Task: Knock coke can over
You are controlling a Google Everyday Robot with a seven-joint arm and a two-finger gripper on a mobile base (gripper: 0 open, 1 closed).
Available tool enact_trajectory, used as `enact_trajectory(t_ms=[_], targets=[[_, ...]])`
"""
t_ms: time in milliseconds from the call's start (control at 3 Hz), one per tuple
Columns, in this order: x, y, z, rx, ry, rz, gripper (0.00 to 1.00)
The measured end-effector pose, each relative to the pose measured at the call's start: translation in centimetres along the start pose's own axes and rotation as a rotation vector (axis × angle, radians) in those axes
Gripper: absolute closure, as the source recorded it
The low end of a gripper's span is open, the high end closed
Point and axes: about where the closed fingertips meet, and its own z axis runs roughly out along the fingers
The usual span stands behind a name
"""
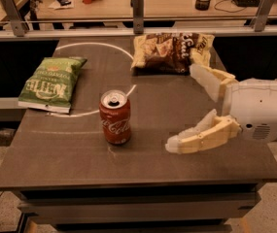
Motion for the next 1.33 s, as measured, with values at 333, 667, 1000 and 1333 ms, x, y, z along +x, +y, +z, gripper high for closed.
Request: enact_trajectory(t_ms=[333, 667, 1000, 1333], targets=[[-4.9, 1.3, 2.7, -0.054, -0.203, 0.062, 0.0], [-6.5, 1.9, 3.4, -0.076, -0.243, 0.075, 0.0], [-6.0, 1.9, 4.0, -0.053, -0.221, 0.084, 0.0], [-3.7, 1.1, 5.0, 0.025, -0.217, 0.101, 0.0]])
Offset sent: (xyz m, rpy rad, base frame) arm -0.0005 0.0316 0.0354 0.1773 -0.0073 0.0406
